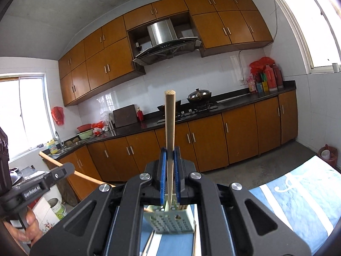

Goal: Organize utensils
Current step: 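Carry both chopsticks over the green holder and lower them in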

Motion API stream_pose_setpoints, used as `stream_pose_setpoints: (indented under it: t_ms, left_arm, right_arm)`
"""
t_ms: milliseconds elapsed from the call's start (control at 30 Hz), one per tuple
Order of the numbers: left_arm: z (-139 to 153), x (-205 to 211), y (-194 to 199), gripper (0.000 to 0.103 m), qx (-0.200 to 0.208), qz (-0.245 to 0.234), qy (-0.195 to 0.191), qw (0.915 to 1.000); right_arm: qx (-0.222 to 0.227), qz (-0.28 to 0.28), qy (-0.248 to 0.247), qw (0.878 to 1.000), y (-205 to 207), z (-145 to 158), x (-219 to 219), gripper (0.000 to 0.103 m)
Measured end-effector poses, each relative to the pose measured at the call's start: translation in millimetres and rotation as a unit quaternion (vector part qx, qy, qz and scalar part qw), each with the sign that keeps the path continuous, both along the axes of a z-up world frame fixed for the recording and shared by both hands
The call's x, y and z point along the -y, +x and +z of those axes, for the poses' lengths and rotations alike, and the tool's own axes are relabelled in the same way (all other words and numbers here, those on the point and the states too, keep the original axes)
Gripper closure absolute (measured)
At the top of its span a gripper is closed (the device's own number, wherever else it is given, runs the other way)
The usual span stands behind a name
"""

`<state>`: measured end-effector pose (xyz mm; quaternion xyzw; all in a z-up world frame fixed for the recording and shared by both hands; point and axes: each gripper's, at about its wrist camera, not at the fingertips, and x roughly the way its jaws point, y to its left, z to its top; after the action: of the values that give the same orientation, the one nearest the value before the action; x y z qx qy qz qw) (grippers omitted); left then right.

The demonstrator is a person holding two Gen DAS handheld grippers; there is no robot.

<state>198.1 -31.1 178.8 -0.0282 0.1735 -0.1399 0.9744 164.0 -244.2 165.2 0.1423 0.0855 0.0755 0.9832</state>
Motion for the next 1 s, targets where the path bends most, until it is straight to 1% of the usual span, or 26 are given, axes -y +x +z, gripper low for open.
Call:
stream_pose_setpoints:
  t_ms: [133, 300, 500, 567, 700, 800, 900, 1000]
  left_arm:
    - [-13.6, 8.0, 19.6, 0.096, -0.021, 0.003, 0.007, 0.9998]
    - [-32.0, 9.2, 39.2, 0.096, -0.042, 0.002, 0.016, 0.9990]
    - [-47.7, 7.9, 56.6, 0.096, -0.058, 0.002, 0.021, 0.9981]
    - [-48.9, 6.4, 59.4, 0.096, -0.058, 0.003, 0.020, 0.9981]
    - [-46.7, 0.5, 58.0, 0.096, -0.060, 0.000, 0.002, 0.9982]
    - [-44.8, 3.1, 57.9, 0.096, -0.062, -0.008, 0.008, 0.9980]
    - [-42.6, 2.6, 58.3, 0.096, -0.060, -0.010, 0.006, 0.9981]
    - [-45.6, -1.0, 70.1, 0.096, -0.079, -0.014, -0.006, 0.9968]
  right_arm:
    - [-0.015, -0.004, -0.004, 1.000, 21.4, -10.7, -3.9, 0.095]
    - [-0.050, 0.002, -0.015, 0.999, 46.5, -29.9, -10.7, 0.095]
    - [-0.077, 0.009, -0.011, 0.997, 61.4, -45.6, -11.8, 0.095]
    - [-0.083, 0.011, -0.009, 0.996, 64.0, -48.8, -11.6, 0.095]
    - [-0.088, 0.016, -0.007, 0.996, 67.2, -49.7, -11.3, 0.095]
    - [-0.089, 0.019, -0.007, 0.996, 68.7, -48.9, -13.6, 0.095]
    - [-0.086, 0.021, -0.009, 0.996, 69.9, -45.4, -13.9, 0.095]
    - [-0.087, 0.022, -0.012, 0.996, 72.4, -43.2, -15.2, 0.095]
